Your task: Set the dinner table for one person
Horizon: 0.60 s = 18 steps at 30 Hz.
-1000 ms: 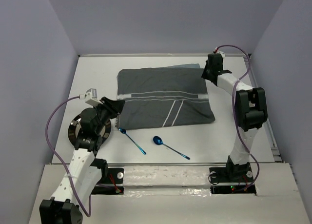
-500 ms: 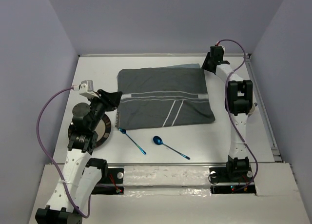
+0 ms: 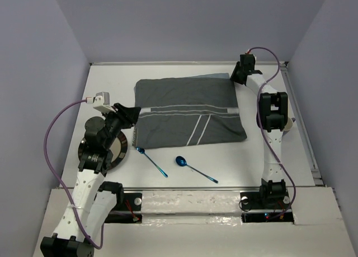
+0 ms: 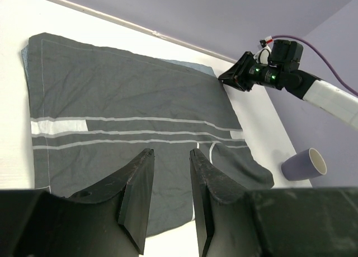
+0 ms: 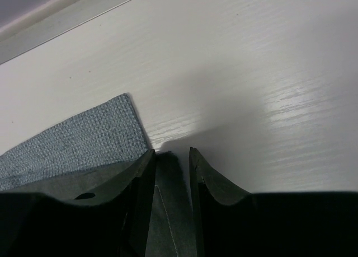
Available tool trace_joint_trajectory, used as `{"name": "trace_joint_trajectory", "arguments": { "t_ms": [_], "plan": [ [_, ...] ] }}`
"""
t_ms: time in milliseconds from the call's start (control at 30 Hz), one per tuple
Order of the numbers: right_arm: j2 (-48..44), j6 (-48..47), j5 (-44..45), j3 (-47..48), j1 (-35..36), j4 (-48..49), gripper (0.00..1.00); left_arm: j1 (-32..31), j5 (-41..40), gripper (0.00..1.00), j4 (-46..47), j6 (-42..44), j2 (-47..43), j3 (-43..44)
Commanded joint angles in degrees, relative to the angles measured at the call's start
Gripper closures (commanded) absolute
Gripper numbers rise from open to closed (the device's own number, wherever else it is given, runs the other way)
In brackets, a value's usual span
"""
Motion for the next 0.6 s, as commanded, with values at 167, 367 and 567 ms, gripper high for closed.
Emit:
{"name": "trace_joint_trajectory", "arguments": {
  "t_ms": [167, 367, 567],
  "plan": [
    [-1.51, 1.65, -3.28, -2.16, 0.10, 2.67, 0.78, -0.15, 0.04, 0.58, 1.39, 0.69, -0.34, 1.00],
    [-1.86, 2.00, -3.19, -2.51, 0.10, 4.69, 0.98, 0.03, -0.31, 0.58, 1.56, 0.78, -0.34, 1.00],
    [-5.46, 2.61, -2.32, -6.90, 0.10, 9.69, 1.00, 0.38, 0.04, 0.58, 1.65, 0.69, -0.08, 1.00]
  ]
}}
